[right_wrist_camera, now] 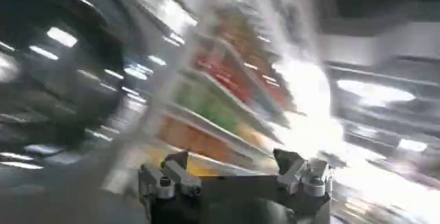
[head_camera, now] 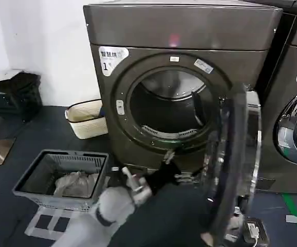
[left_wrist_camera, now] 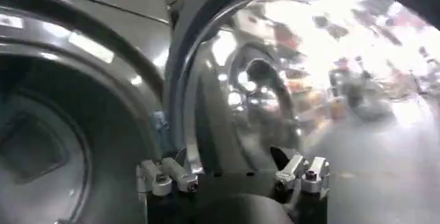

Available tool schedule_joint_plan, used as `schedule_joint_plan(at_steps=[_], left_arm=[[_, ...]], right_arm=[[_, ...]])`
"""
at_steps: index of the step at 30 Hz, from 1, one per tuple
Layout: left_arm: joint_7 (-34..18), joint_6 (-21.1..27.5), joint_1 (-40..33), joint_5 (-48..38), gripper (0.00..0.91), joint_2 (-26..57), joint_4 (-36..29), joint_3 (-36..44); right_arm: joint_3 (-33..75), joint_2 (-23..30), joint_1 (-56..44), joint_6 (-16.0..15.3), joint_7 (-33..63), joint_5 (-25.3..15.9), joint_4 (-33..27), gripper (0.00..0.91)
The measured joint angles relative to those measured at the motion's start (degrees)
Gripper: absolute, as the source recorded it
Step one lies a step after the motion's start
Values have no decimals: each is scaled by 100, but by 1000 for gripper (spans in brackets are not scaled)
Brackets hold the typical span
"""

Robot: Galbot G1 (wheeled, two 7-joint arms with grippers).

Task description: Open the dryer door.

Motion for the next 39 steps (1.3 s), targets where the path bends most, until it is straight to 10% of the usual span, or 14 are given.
schedule_joint_plan(at_steps=[13,39], left_arm=[[-156,-45,-508,256,907,-902,749,588],[-250,143,-1018,486,907,-2040,1958,828]], right_arm=[[1686,230,110,-494,1316,-1491,-980,907],[1960,157,133,-390,1205,-1568,-1288,907]])
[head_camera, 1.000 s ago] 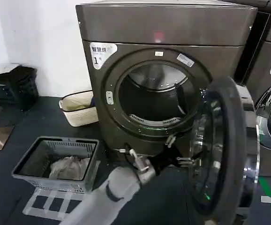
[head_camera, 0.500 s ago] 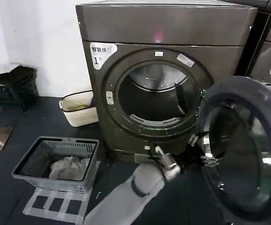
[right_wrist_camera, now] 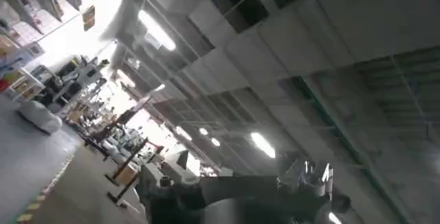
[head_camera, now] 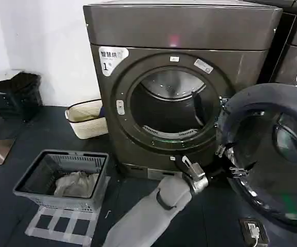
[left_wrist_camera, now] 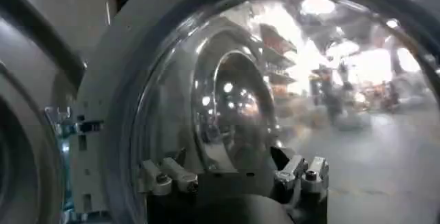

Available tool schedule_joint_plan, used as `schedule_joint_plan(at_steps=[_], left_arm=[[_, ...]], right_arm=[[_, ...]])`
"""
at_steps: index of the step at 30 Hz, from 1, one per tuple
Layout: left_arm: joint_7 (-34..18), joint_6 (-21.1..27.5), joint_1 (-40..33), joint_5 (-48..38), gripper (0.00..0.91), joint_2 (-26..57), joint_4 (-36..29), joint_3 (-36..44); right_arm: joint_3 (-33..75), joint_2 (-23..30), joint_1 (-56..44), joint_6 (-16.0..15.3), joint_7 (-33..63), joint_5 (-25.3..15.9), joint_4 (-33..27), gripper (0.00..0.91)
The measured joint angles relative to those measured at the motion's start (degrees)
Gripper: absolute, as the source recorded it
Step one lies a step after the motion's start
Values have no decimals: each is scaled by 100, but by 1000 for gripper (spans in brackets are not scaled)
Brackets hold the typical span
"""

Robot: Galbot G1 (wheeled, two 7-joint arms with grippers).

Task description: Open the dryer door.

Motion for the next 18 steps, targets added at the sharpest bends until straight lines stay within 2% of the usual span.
schedule_joint_plan(at_steps=[5,9,14,18], left_arm=[[17,171,164,-64,907,203,-268,-15],[20,380,389,-205,907,580,-800,-109],[0,529,746,-418,907,1413,-1587,-393],[-310,909,1107,-719,907,2210,-2241,-772]], right_arm=[[-82,-53,35,5,-52,8,26,907],[-177,-162,71,8,-119,64,-26,907],[-293,-339,108,2,-183,186,-159,907],[-425,-510,200,-79,-312,236,-219,907]])
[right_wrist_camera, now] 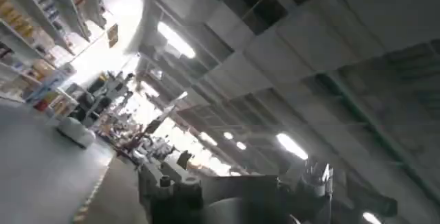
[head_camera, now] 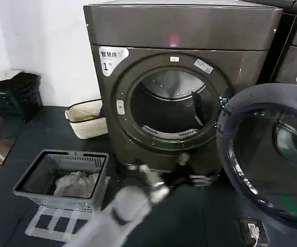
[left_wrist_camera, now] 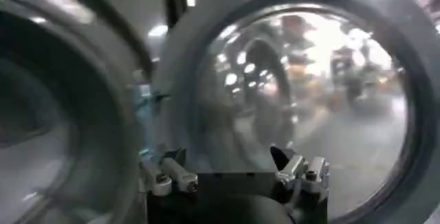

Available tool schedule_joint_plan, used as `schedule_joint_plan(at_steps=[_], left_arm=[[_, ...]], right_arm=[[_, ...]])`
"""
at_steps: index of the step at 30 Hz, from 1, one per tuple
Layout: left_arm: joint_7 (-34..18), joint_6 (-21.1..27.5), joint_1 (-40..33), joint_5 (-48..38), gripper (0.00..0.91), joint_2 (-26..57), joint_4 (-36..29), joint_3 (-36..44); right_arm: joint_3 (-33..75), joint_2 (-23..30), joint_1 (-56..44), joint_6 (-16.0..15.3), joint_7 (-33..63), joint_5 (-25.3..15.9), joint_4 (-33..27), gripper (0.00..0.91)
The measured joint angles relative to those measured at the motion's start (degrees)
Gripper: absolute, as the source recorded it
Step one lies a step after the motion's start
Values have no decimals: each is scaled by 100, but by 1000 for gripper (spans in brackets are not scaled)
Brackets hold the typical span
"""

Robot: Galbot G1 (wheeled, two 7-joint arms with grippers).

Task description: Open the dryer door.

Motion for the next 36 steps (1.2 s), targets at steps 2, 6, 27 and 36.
schedule_joint_plan(at_steps=[2,6,27,36], left_arm=[[-163,235,214,-199,907,377,-314,-195],[-445,635,762,-534,907,1178,-938,-850],[-3702,3083,2927,-6482,907,4658,-644,-4208],[-4632,3082,2858,-8293,907,5248,124,-4311]], right_arm=[[-91,-96,55,-27,-76,-1,-2,907],[-278,-257,152,-28,-150,-2,-81,907],[-627,-399,211,237,-562,419,-301,907],[-638,-358,217,479,-642,525,-387,907]])
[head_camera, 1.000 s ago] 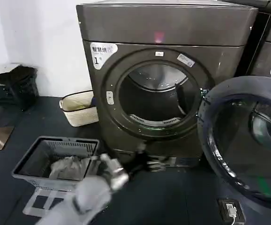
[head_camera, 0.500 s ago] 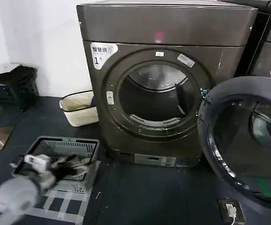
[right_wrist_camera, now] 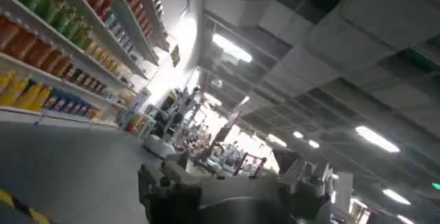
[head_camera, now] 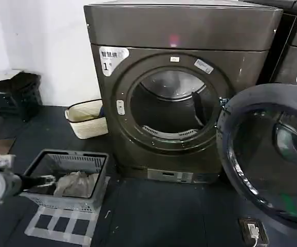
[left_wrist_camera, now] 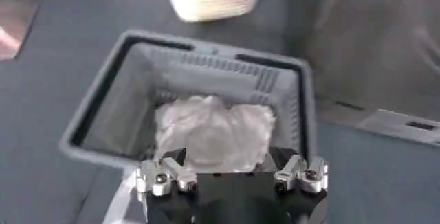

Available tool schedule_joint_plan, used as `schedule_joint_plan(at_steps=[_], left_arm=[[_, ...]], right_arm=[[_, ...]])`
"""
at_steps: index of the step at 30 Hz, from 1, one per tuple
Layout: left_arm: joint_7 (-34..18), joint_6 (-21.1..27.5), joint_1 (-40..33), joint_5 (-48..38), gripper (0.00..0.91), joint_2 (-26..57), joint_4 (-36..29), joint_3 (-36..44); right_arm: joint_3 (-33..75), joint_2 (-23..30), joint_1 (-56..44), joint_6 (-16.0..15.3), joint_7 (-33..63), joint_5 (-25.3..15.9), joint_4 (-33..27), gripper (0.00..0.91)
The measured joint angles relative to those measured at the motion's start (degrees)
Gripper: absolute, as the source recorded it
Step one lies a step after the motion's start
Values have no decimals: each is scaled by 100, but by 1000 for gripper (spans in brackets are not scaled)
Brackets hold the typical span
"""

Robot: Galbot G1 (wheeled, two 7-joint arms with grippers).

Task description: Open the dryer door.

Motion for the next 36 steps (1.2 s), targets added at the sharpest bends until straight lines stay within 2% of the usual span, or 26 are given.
schedule_joint_plan(at_steps=[7,15,23,29,36], left_arm=[[-388,-2,-214,-1005,907,202,502,108],[-394,-2,-817,-1060,907,214,809,561],[-104,-2,-1028,-534,907,204,757,859],[-97,-3,-1553,-519,907,98,871,1384],[-112,-2,-1825,-488,907,56,902,1684]], right_arm=[[-21,104,63,349,-219,169,-10,907],[-92,183,89,549,-334,174,28,907],[-121,210,88,650,-388,174,66,907],[-79,210,76,685,-417,187,74,907],[-89,206,97,841,-438,190,78,907]])
